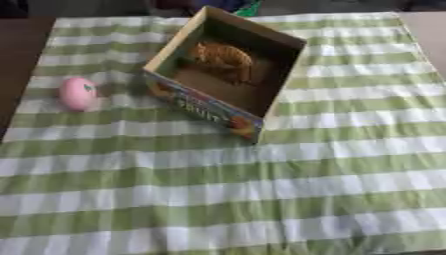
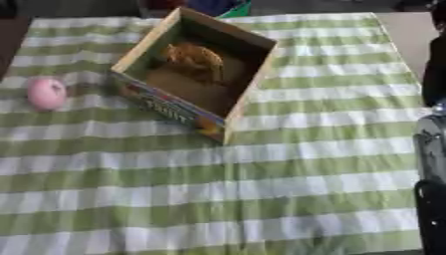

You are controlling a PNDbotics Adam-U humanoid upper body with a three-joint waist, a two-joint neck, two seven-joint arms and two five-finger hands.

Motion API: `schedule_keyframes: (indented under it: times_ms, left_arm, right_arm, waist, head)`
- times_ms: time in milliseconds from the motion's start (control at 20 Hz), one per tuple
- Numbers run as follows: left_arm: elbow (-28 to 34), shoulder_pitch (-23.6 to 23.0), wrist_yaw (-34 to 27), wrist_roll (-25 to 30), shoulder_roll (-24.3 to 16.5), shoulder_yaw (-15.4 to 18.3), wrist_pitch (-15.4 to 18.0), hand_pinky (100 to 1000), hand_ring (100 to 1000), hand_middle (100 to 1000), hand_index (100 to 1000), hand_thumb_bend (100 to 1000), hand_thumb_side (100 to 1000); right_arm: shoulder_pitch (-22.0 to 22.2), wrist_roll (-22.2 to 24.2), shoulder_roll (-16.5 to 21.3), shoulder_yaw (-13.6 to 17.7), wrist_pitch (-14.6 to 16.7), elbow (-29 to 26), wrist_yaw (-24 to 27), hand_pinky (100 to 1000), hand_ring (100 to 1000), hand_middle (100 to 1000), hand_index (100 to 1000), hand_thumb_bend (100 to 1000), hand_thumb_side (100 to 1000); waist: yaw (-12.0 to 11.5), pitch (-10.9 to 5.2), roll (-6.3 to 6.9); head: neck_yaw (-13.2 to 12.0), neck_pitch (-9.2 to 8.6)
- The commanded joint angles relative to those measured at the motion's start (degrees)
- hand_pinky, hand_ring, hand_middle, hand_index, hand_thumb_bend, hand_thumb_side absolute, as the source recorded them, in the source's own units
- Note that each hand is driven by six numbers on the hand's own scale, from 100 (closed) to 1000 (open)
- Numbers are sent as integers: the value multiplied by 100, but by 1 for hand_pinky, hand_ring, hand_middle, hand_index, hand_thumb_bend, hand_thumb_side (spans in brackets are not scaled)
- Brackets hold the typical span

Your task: Pick up objects on the table and place them in the box.

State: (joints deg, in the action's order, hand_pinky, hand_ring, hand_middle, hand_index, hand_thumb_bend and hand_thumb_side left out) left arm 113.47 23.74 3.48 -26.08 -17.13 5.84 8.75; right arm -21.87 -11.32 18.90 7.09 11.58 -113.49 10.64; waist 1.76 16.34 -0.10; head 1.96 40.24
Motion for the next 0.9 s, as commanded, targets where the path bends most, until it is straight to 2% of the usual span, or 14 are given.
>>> schedule_keyframes:
  times_ms: [50,200,350,400,550,700,750,900]
  left_arm:
    - [112,31,71,10,-63,57,17,562,694,661,857,100,898]
    - [112,9,398,81,-327,84,-125,558,705,675,868,100,838]
    - [112,28,1508,555,-960,105,-701,567,726,690,873,100,782]
    - [112,50,1884,727,-1115,92,-893,567,728,693,872,100,819]
    - [112,104,2508,989,-1280,42,-1201,567,728,693,872,100,819]
    - [112,120,2663,1030,-1285,18,-1269,567,728,693,872,100,819]
    - [98,113,2688,1042,-1298,0,-1285,575,749,712,880,141,884]
    - [-190,112,2879,1220,-1585,-291,-1467,580,768,739,899,170,929]
  right_arm:
    - [-39,26,118,55,17,-111,-23,744,837,573,888,100,1000]
    - [-19,27,128,56,-4,-111,-26,745,836,573,888,100,1000]
    - [-1,24,169,48,-20,-111,-44,746,835,572,887,100,1000]
    - [6,27,176,44,-26,-111,-49,746,836,572,887,100,1000]
    - [14,33,182,39,-33,-111,-58,746,836,572,887,100,1000]
    - [14,34,182,39,-34,-111,-60,746,836,572,887,100,1000]
    - [21,35,197,41,-35,-111,-66,746,836,567,886,100,1000]
    - [56,43,323,54,-50,-111,-130,747,837,566,886,100,1000]
  waist:
    - [1,-84,15]
    - [18,-101,37]
    - [-41,-134,74]
    - [-52,-136,83]
    - [-56,-137,93]
    - [-57,-137,94]
    - [-61,-129,108]
    - [-66,-65,202]
  head:
    - [20,-54]
    - [-1,-94]
    - [-79,-109]
    - [-94,-110]
    - [-112,-108]
    - [-114,-108]
    - [-82,-72]
    - [72,23]
